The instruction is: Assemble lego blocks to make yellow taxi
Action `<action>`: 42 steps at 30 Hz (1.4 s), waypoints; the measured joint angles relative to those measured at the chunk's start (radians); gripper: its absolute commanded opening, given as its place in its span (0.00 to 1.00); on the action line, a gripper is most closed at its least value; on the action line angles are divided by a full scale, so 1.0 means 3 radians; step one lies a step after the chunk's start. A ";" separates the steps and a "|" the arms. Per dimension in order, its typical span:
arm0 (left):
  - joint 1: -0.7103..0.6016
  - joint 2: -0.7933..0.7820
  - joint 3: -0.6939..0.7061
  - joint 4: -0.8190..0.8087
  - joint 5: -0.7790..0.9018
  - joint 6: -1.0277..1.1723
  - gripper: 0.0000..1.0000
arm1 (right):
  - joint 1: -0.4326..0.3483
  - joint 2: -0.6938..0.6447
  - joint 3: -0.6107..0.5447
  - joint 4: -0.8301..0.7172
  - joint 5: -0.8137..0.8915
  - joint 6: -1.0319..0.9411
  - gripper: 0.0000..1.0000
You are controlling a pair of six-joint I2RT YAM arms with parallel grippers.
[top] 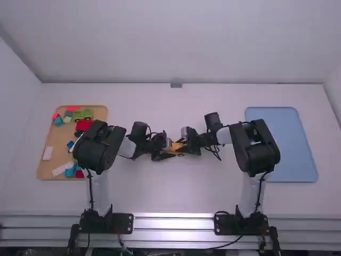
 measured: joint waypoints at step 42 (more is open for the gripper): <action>-0.0004 0.0000 0.0053 -0.0155 0.0028 0.0006 0.47 | -0.0084 -0.0001 -0.0378 0.0922 0.0028 0.0659 0.15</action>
